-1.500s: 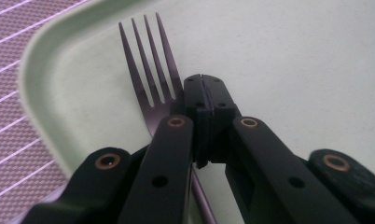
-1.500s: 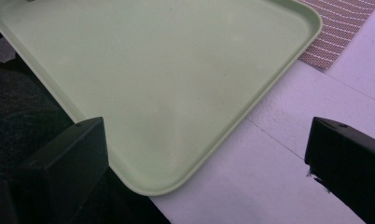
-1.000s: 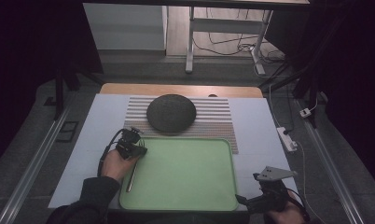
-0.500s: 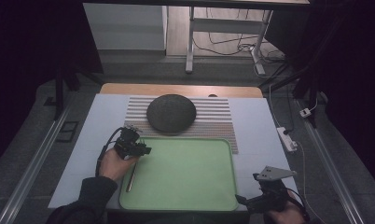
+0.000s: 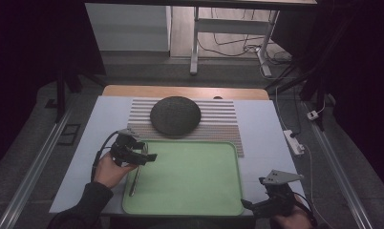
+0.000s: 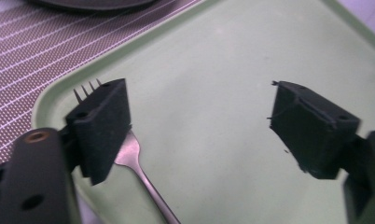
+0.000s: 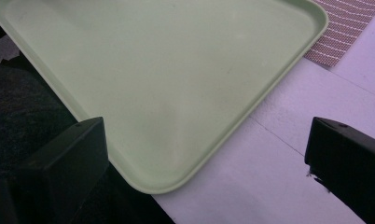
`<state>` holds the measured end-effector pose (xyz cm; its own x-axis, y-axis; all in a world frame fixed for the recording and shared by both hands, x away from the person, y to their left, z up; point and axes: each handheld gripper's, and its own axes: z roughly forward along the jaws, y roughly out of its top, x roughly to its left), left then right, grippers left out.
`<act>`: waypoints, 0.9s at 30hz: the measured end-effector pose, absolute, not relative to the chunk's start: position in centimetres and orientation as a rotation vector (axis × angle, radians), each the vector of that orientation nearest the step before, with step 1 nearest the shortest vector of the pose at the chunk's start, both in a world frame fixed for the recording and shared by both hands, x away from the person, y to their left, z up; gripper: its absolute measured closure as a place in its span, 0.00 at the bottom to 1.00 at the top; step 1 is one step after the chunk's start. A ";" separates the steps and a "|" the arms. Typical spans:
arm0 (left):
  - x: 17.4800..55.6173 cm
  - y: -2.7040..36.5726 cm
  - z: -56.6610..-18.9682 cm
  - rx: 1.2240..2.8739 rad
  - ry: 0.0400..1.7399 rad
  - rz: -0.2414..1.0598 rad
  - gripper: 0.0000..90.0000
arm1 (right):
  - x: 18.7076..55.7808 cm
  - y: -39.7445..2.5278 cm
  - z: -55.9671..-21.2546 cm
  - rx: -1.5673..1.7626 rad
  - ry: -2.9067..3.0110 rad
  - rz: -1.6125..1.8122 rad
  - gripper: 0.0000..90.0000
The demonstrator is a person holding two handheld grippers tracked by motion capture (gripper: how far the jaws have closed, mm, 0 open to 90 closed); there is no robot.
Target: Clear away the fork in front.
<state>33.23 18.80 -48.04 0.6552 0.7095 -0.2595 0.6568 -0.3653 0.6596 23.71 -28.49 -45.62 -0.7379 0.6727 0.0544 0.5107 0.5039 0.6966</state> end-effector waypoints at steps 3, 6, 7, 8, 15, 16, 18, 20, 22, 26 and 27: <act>32.5 19.3 -47.7 2.112 1.029 0.092 0.17 | 23.7 -28.5 -45.6 1.009 2.523 1.054 0.00; 31.7 19.9 -47.4 2.078 1.025 0.075 0.12 | 23.7 -28.5 -45.6 1.010 2.523 1.052 0.00; 31.4 20.1 -47.3 2.072 1.021 0.071 0.10 | 23.7 -28.5 -45.6 1.010 2.523 1.052 0.00; 31.1 20.3 -47.3 2.068 1.021 0.075 0.09 | 23.7 -28.5 -45.6 1.011 2.523 1.052 0.00; 28.5 21.9 -46.7 2.040 1.023 0.107 0.03 | 23.7 -28.5 -45.6 1.020 2.521 1.057 0.00; 28.1 22.1 -46.7 2.035 1.024 0.112 0.02 | 23.7 -28.5 -45.6 1.021 2.521 1.056 0.00; 27.4 22.5 -46.6 2.024 1.022 0.117 0.02 | 23.8 -28.5 -45.6 1.023 2.521 1.052 0.00; 26.7 23.0 -46.5 2.017 1.023 0.119 0.01 | 23.8 -28.5 -45.6 1.023 2.523 1.048 0.00; 26.0 23.5 -46.5 2.014 1.028 0.121 0.01 | 23.8 -28.5 -45.6 1.026 2.523 1.050 0.00; 24.7 24.5 -46.3 1.995 1.040 0.149 0.00 | 23.8 -28.5 -45.7 1.029 2.521 1.059 0.00; 24.3 24.8 -46.3 1.988 1.044 0.154 0.00 | 23.8 -28.5 -45.7 1.028 2.521 1.058 0.00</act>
